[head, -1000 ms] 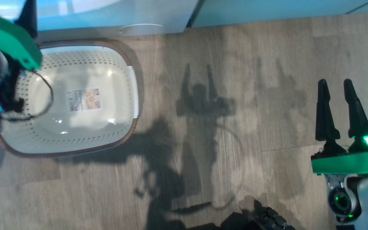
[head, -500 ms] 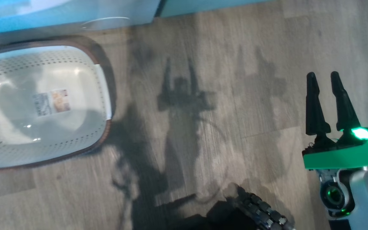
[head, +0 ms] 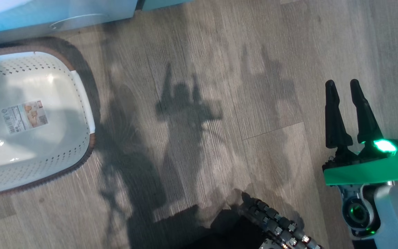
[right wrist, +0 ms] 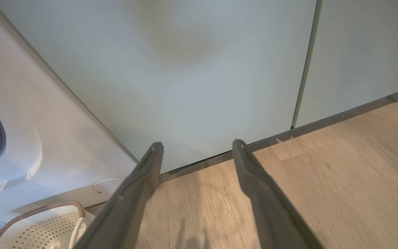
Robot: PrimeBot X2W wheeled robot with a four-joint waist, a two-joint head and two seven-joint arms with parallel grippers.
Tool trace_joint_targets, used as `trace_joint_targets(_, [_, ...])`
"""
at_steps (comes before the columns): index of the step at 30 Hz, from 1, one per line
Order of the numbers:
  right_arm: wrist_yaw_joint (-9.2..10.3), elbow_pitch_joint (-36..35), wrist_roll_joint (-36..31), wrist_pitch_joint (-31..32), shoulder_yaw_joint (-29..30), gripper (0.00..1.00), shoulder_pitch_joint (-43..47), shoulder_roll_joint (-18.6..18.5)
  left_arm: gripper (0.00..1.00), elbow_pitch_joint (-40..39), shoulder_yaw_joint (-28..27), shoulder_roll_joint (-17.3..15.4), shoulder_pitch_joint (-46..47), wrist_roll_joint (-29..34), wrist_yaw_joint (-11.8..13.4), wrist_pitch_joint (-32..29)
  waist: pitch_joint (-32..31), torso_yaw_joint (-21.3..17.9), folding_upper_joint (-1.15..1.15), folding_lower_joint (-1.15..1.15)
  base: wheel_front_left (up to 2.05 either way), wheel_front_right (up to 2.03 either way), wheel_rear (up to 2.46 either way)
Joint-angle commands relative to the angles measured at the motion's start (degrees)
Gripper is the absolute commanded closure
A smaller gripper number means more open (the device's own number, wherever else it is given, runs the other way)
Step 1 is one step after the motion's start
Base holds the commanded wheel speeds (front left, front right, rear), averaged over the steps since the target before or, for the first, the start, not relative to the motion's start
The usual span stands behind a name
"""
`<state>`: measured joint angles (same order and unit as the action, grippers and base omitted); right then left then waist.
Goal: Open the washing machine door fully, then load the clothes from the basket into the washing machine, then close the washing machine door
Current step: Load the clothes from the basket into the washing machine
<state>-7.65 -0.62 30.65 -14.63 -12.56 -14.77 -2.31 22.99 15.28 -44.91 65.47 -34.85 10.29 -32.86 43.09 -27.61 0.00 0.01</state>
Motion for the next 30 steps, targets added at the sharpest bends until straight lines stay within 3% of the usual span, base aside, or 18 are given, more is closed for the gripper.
trace_joint_targets(1, [0.16,-1.4,0.3,-0.4,-0.7,0.00,0.9,-0.6,0.00,-1.4,-1.9,-3.7,2.7,0.6,0.2,0.3,0.1,-0.1,0.00,-0.01,0.00,0.00,0.00])
trace_joint_targets(2, [0.16,-1.4,0.4,-0.4,-0.7,0.00,0.9,-0.6,0.12,-1.0,-1.8,-3.6,2.9,0.6,0.2,0.5,0.1,-0.2,0.00,-0.01,0.00,0.00,0.00])
trace_joint_targets(3, [0.16,-1.4,0.4,-0.4,-0.7,0.00,0.9,-0.6,0.53,-0.8,-1.7,-3.5,3.0,0.7,0.3,0.6,0.1,-0.2,0.00,-0.01,0.00,0.00,0.00])
trace_joint_targets(4, [0.16,-1.4,0.4,-0.4,-0.7,0.00,0.9,-0.6,1.00,-0.7,-1.7,-3.4,3.2,0.8,0.4,0.9,0.1,-0.2,0.00,-0.01,0.00,0.00,0.00])
trace_joint_targets(21, [0.16,-1.5,0.0,-0.4,-0.4,0.00,0.4,-0.6,1.00,-1.8,0.9,-3.3,6.8,2.0,-0.2,-0.9,1.0,0.8,0.00,-0.01,0.00,0.00,0.00])
trace_joint_targets(30, [0.16,-1.4,-1.2,-0.4,0.6,0.00,-0.1,-0.6,1.00,-2.0,1.4,-1.9,6.2,1.9,-0.6,2.5,0.7,2.7,0.00,-0.01,0.00,0.00,0.00])
